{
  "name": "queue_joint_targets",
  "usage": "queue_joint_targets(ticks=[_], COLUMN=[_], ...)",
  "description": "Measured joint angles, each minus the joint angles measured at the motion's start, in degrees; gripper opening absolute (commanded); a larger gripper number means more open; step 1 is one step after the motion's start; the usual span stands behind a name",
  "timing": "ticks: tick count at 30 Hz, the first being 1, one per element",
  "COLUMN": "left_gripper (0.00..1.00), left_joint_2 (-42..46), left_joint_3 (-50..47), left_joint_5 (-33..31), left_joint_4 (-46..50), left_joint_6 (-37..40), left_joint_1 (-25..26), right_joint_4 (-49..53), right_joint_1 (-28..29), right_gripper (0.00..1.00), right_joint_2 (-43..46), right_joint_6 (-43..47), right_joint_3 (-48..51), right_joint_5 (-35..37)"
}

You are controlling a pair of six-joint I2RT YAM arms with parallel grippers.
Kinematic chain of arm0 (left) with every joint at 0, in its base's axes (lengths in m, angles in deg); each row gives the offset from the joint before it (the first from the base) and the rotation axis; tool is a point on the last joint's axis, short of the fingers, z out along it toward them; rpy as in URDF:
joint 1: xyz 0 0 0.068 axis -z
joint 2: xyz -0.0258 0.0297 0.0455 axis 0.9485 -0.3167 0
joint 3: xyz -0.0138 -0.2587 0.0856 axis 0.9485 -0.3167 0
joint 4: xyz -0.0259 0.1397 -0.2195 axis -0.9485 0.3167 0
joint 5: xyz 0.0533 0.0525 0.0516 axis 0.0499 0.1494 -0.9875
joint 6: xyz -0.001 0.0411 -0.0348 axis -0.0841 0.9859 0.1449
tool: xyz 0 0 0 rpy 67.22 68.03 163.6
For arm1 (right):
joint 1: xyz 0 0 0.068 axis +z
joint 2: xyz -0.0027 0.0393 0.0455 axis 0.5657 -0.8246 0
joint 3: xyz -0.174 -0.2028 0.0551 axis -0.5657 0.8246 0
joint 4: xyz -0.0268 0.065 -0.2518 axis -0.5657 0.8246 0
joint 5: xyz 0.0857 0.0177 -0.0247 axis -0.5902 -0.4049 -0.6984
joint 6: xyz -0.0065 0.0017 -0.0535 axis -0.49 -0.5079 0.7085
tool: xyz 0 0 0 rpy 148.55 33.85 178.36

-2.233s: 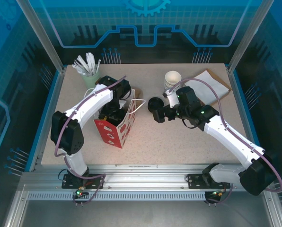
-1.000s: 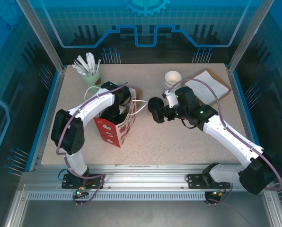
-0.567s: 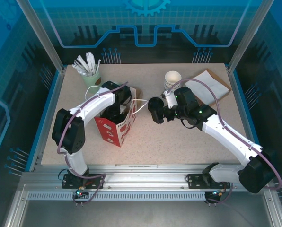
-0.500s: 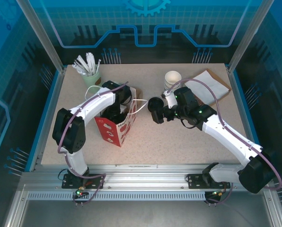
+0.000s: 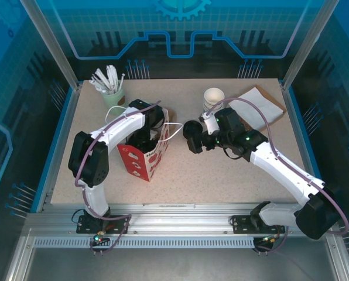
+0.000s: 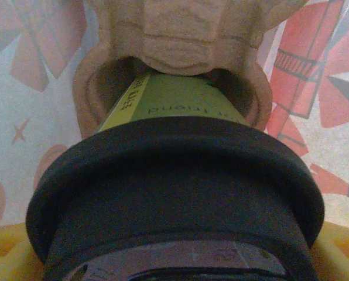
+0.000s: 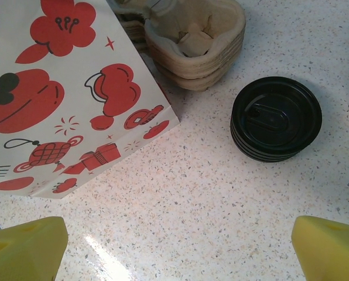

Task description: Pack the takeout coffee

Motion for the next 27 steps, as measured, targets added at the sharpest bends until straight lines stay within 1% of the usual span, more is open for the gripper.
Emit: queue_joint_targets(ticks=[2,4,8,15,22,27], left_gripper=[0.56,0.61,0.68,0.78,0.83,0.84], left_joint_2=[0.2,0.2,0.7,2.5,4.2,4.9], left_joint_3=[0.0,0.0,-0.1,-0.2,-0.1,0.2], left_joint_5=[0.0,0.0,0.0,0.2,0.2,0.2], left_joint_4=[0.0,0.0,-0.9,-3.1,-3.0,-2.5], left_joint_6=[0.0,0.0,0.0,0.3,1.1,1.4], left_joint_1=[0.0,0.0,0.0,0.0,0.0,0.0], right_joint_4=[0.0,0.0,0.0,0.0,0.1,0.1], right_joint_1=[0.0,0.0,0.0,0.0,0.1,0.1], right_gripper=[1.00,1.00,1.00,1.00,1.00,1.00], right_joint_2=[0.0,0.0,0.0,0.0,0.0,-0.1], right_joint_6=[0.0,0.0,0.0,0.0,0.0,0.0], right_joint_3=[0.0,0.0,0.0,0.0,0.0,-0.2], right_joint_5=[0.0,0.0,0.1,0.2,0.2,0.2])
